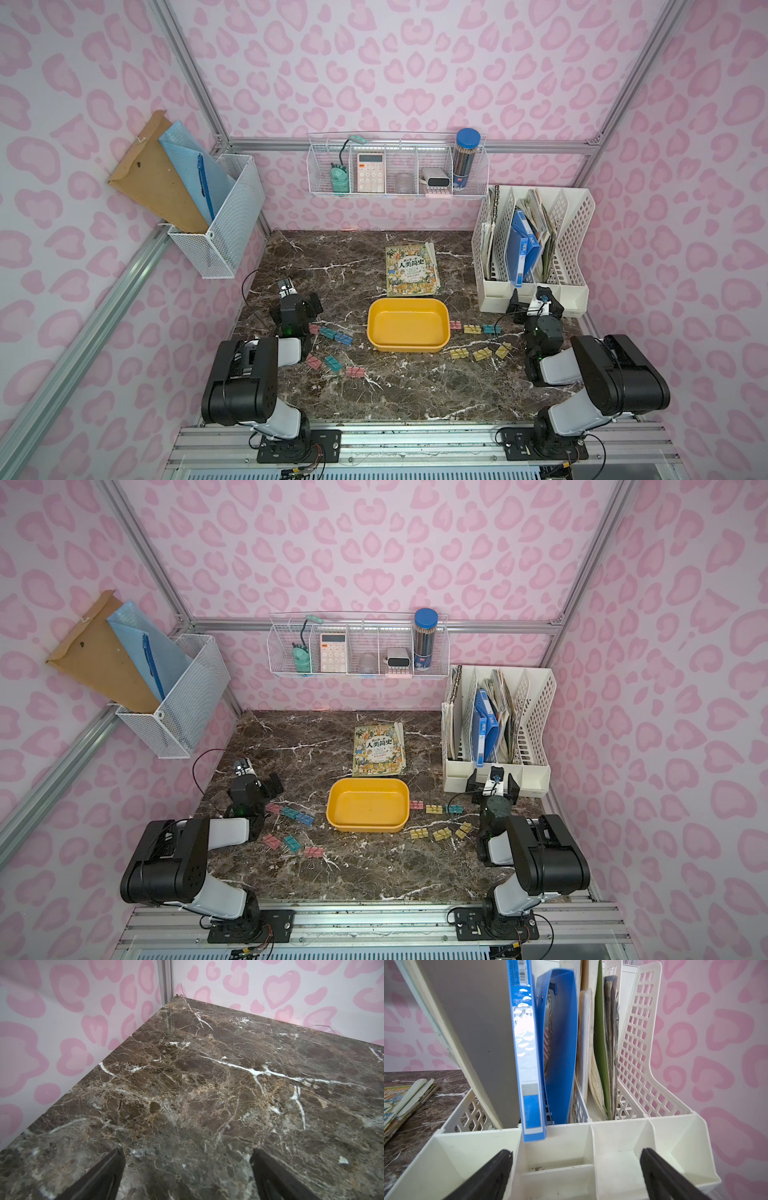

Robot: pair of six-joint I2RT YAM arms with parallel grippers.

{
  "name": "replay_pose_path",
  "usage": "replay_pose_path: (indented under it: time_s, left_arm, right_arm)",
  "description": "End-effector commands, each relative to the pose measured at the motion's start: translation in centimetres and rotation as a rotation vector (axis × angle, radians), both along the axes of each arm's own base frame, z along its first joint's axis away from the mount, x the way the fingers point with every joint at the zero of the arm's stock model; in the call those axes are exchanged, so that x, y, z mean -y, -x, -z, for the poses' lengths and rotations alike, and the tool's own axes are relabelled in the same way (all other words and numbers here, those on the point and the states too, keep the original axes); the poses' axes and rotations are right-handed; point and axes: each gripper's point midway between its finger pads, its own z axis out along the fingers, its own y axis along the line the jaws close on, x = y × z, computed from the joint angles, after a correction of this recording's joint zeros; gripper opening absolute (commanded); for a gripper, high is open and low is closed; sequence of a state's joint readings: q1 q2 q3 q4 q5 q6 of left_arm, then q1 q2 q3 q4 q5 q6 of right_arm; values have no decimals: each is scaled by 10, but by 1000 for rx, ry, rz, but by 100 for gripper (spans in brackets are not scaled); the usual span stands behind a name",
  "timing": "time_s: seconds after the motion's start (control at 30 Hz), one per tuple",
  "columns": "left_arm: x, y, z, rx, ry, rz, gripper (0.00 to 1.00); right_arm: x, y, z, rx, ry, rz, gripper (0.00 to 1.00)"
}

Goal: Take out the binder clips from the storage box
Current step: Reset both arms

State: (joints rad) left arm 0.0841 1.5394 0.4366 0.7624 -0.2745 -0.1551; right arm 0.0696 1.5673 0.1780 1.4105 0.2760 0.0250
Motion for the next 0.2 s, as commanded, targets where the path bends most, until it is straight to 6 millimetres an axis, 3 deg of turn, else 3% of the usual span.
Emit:
replay_pose_path:
  time_s: [0.0, 0.17]
  left_arm:
    - [0, -2, -1, 2, 9, 0, 100]
    - [1, -1, -2, 7, 10, 3, 100]
  right_arm:
    - [2, 0, -2, 8, -7, 12, 100]
    - [2, 0, -2, 8, -8, 11, 100]
